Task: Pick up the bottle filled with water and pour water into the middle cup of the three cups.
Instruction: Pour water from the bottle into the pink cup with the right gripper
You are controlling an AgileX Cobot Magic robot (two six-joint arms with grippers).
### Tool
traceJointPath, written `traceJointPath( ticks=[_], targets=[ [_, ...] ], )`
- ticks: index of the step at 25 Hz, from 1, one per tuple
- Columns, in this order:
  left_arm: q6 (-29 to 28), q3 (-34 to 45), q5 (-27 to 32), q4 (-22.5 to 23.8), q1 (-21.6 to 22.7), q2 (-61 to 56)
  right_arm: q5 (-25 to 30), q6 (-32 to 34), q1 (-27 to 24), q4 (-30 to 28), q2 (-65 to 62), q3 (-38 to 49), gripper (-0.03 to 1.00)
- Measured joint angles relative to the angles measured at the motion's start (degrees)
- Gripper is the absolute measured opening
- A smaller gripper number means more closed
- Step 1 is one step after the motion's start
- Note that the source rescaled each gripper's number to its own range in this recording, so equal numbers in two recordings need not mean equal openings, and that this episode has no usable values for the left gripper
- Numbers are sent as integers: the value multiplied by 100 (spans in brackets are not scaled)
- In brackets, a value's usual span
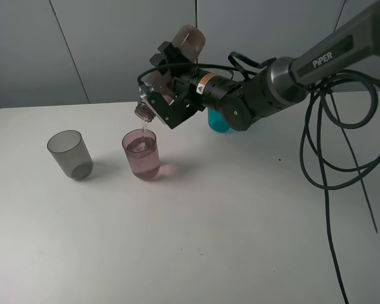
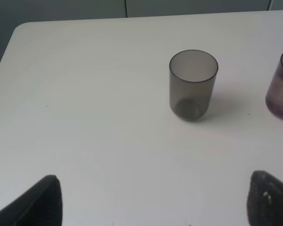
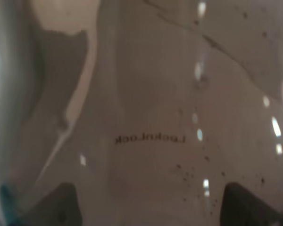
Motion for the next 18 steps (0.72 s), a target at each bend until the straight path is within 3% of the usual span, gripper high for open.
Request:
traceJointPath(
  ticks=[11,18],
  targets=[
    [0,0,0,0,0,0,-113,-6,33,-538,0,0,0],
    [0,0,0,0,0,0,-126,207,45,-577,0,0,0]
  ],
)
